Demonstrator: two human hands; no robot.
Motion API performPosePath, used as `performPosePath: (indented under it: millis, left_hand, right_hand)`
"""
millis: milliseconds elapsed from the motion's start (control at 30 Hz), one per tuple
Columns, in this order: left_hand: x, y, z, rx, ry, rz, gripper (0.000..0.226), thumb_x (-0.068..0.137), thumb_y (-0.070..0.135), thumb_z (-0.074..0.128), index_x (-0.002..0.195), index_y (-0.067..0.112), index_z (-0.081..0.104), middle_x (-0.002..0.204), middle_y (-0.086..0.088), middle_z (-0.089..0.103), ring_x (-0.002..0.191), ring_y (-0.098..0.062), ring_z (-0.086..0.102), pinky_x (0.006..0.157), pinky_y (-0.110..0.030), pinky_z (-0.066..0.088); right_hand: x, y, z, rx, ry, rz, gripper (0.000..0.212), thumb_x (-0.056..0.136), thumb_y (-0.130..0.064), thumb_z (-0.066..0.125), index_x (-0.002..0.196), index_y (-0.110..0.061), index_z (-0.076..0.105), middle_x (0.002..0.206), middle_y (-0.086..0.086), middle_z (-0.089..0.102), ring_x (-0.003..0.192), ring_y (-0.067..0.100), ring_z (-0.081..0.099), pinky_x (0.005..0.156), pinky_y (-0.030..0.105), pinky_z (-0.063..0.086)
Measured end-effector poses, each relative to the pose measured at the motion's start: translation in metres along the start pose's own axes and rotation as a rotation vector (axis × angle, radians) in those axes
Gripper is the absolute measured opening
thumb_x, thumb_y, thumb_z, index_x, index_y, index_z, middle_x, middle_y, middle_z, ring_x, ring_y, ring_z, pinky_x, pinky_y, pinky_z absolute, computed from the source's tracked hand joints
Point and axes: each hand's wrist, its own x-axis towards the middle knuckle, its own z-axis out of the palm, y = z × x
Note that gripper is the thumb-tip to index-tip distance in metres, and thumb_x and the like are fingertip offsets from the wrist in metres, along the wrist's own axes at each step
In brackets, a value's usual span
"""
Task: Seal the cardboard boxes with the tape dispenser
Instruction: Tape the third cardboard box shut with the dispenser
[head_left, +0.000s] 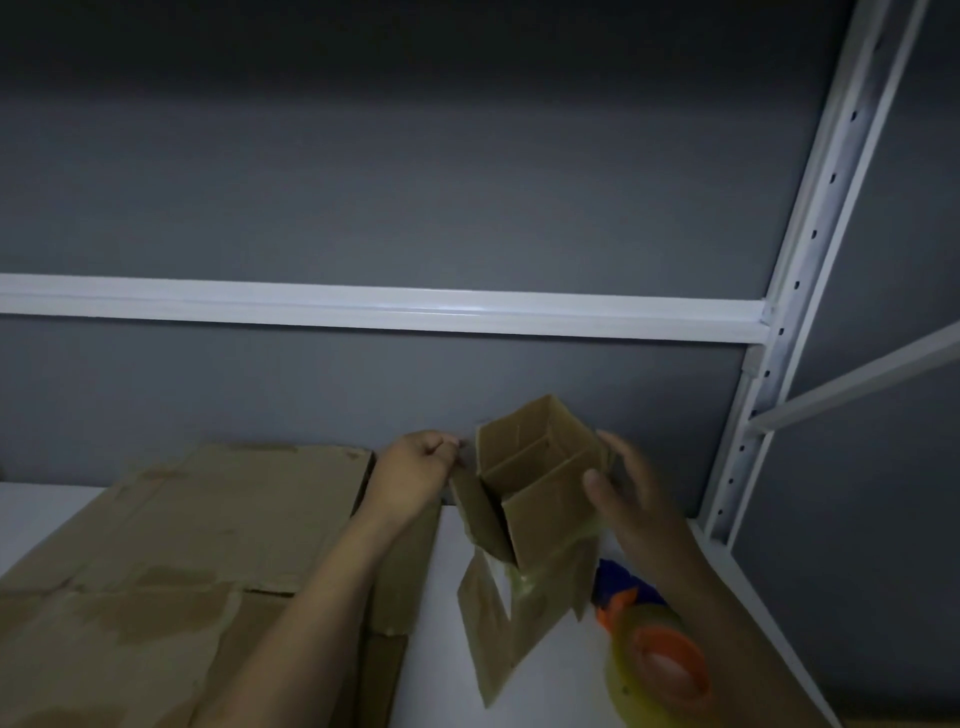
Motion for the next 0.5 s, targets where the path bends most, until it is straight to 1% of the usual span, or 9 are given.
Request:
performPosePath:
  millis: [67, 100, 167, 233, 300, 367, 433, 467, 500]
  left_hand:
    - [-0.004, -0.002, 0.002, -0.030, 0.013, 0.053, 0.041, 0.100, 0.033, 0.049, 0.082, 0.002, 0.069, 0.082, -0.019, 0.068, 0.083, -0.030, 0.065, 0.068, -0.028, 0.042]
    - [-0.007, -0.004, 0.003, -0.041, 0.004, 0.092, 0.046, 0.098, 0.042, 0.049, 0.077, 0.005, 0.067, 0.077, -0.018, 0.066, 0.076, -0.029, 0.063, 0.065, -0.028, 0.039]
    - [-0.016, -0.003, 0.004, -0.068, -0.044, 0.185, 0.052, 0.093, 0.058, 0.046, 0.060, 0.019, 0.054, 0.058, -0.006, 0.053, 0.058, -0.020, 0.054, 0.059, -0.028, 0.035]
    - [-0.024, 0.000, 0.005, -0.050, -0.096, 0.275, 0.054, 0.090, 0.062, 0.044, 0.055, 0.022, 0.037, 0.052, 0.005, 0.034, 0.050, -0.012, 0.039, 0.057, -0.026, 0.030]
    - [-0.029, 0.004, 0.004, 0.028, -0.099, 0.331, 0.055, 0.087, 0.062, 0.041, 0.053, 0.020, 0.032, 0.053, 0.004, 0.031, 0.049, -0.007, 0.034, 0.054, -0.022, 0.027]
    - [-0.032, 0.007, 0.003, 0.119, -0.156, 0.371, 0.059, 0.084, 0.064, 0.038, 0.052, 0.014, 0.040, 0.057, -0.002, 0.038, 0.052, -0.007, 0.039, 0.052, -0.022, 0.026]
    - [-0.031, 0.007, 0.002, 0.160, -0.249, 0.388, 0.048, 0.082, 0.063, 0.042, 0.057, 0.026, 0.060, 0.059, 0.003, 0.047, 0.059, -0.006, 0.046, 0.054, -0.022, 0.030]
    - [-0.029, 0.005, 0.002, 0.159, -0.298, 0.375, 0.041, 0.080, 0.066, 0.045, 0.073, 0.035, 0.071, 0.063, 0.011, 0.052, 0.065, -0.005, 0.051, 0.058, -0.021, 0.035]
    - [-0.028, 0.002, 0.002, 0.157, -0.337, 0.369, 0.048, 0.077, 0.072, 0.047, 0.093, 0.035, 0.075, 0.069, 0.015, 0.057, 0.071, -0.003, 0.055, 0.062, -0.019, 0.039]
  right_hand:
    - [0.003, 0.001, 0.003, -0.033, -0.036, 0.022, 0.068, 0.074, -0.065, 0.061, 0.134, -0.040, 0.040, 0.128, -0.016, 0.046, 0.117, 0.002, 0.048, 0.093, 0.029, 0.046]
    - [0.006, 0.000, 0.003, -0.085, -0.035, 0.038, 0.066, 0.076, -0.058, 0.067, 0.133, -0.036, 0.041, 0.128, -0.015, 0.045, 0.116, 0.003, 0.046, 0.092, 0.030, 0.045]
    - [0.010, 0.000, 0.004, -0.230, 0.010, 0.028, 0.053, 0.081, -0.041, 0.071, 0.126, -0.030, 0.044, 0.123, -0.009, 0.044, 0.114, 0.010, 0.045, 0.089, 0.029, 0.042]
    - [0.009, 0.003, 0.003, -0.301, 0.049, 0.034, 0.045, 0.084, -0.034, 0.069, 0.121, -0.026, 0.046, 0.120, -0.004, 0.047, 0.114, 0.016, 0.047, 0.085, 0.027, 0.038]
    - [0.004, 0.004, 0.004, -0.272, 0.057, 0.112, 0.052, 0.086, -0.038, 0.066, 0.131, -0.024, 0.044, 0.128, -0.003, 0.047, 0.120, 0.016, 0.046, 0.088, 0.026, 0.037]
    - [-0.003, 0.003, 0.005, -0.149, 0.036, 0.232, 0.066, 0.086, -0.049, 0.061, 0.142, -0.026, 0.034, 0.141, -0.005, 0.041, 0.127, 0.015, 0.042, 0.092, 0.028, 0.037]
    - [-0.009, -0.001, 0.005, 0.009, -0.043, 0.296, 0.084, 0.077, -0.058, 0.057, 0.148, -0.032, 0.021, 0.148, -0.009, 0.033, 0.131, 0.013, 0.037, 0.096, 0.028, 0.035]
    - [-0.012, -0.003, 0.005, 0.054, -0.083, 0.308, 0.092, 0.073, -0.060, 0.057, 0.150, -0.034, 0.014, 0.151, -0.010, 0.029, 0.132, 0.011, 0.036, 0.098, 0.028, 0.034]
    - [-0.014, -0.005, 0.005, 0.068, -0.112, 0.322, 0.098, 0.072, -0.060, 0.059, 0.152, -0.035, 0.007, 0.154, -0.009, 0.025, 0.133, 0.011, 0.034, 0.099, 0.027, 0.033]
